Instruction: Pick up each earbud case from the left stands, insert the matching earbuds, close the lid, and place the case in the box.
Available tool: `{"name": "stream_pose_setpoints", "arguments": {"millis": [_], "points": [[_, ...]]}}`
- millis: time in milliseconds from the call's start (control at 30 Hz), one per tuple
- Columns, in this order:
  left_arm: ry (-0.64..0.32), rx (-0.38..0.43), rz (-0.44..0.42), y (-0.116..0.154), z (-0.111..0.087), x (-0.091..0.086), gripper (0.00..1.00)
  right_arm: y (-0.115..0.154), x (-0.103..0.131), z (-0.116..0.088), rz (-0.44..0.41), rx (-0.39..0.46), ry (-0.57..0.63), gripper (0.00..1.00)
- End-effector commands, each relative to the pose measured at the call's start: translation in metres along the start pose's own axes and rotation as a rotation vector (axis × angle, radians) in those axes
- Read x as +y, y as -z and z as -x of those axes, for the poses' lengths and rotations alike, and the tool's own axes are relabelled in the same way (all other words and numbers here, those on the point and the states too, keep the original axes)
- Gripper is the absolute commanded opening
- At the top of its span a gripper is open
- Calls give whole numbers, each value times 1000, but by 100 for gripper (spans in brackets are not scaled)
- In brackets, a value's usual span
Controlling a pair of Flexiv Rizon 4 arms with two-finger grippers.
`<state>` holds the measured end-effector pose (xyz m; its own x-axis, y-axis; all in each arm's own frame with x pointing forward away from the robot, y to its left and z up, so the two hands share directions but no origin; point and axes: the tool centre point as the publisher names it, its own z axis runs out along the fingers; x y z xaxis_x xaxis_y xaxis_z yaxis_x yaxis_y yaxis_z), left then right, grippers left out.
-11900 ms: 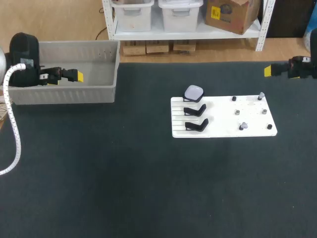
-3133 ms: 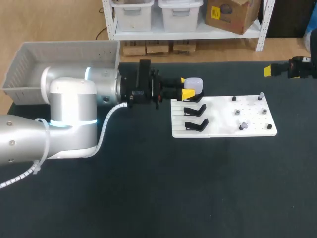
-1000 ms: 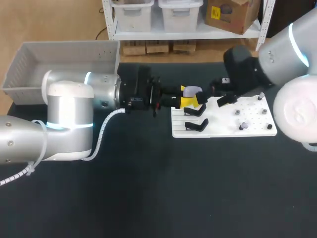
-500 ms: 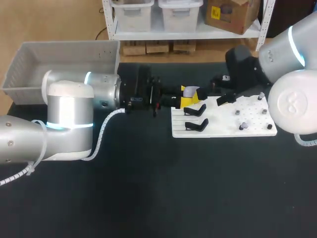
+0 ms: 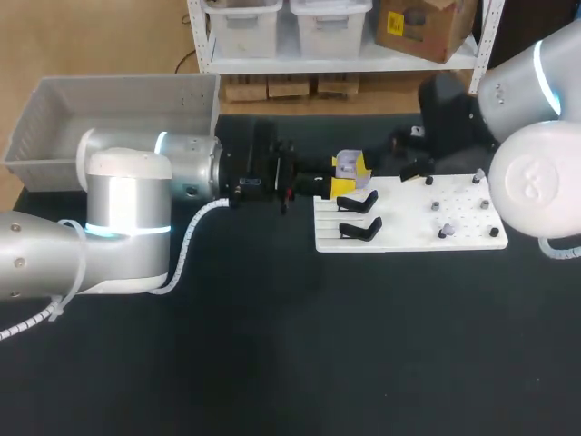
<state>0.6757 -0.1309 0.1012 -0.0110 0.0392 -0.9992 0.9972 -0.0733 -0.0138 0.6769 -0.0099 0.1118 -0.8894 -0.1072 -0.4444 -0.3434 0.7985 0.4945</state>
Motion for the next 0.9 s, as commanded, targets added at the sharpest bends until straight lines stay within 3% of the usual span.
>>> {"name": "stream_pose_setpoints", "arguments": {"millis": [33, 200, 233, 300, 433, 767, 900], "points": [[0, 0, 0, 0, 0, 1, 0, 6, 4, 6, -28, -20, 3, 100], [0, 0, 0, 0, 0, 1, 0, 26, 14, 17, -46, -86, 59, 100], [0, 0, 0, 0, 0, 1, 0, 31, 16, 18, -75, -111, 91, 100], [-20, -7, -5, 0, 0, 1, 0, 43, 22, 19, -223, -192, 233, 100], [-61, -13, -9, 0, 1, 2, 0, 62, 27, 23, -341, -241, 376, 100], [-107, -16, 2, -3, 0, 0, 0, 91, -17, 28, -593, -108, 467, 100], [-117, -24, -3, -4, 0, 0, 0, 93, -42, 27, -630, -23, 502, 100]]}}
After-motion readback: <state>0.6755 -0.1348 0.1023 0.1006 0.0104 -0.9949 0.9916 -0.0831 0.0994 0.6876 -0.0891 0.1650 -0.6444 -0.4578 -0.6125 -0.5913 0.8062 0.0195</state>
